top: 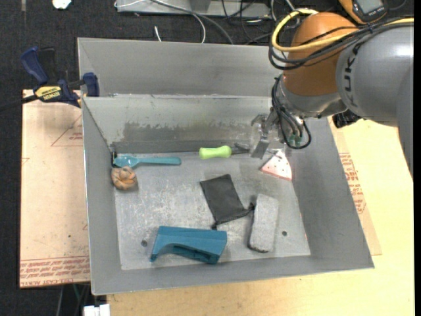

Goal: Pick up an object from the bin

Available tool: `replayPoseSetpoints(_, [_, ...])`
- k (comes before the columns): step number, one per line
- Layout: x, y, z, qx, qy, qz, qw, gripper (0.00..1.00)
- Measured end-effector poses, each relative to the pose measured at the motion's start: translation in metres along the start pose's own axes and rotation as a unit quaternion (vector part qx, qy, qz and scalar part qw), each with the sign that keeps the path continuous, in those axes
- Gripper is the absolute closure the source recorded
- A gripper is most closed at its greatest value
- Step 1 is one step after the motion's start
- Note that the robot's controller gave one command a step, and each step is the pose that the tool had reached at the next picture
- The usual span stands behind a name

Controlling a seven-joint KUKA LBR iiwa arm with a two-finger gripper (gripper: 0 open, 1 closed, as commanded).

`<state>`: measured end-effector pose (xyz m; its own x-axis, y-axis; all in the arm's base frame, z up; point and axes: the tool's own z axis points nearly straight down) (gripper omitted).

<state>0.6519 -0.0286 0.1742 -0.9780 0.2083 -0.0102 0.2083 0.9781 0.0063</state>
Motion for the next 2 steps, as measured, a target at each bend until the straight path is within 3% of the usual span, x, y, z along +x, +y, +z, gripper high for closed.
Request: replayPoseSetpoints(2, [-0.001, 0.001, -0.085, -0.001, -0.0013, -0.001, 1.0, 1.0])
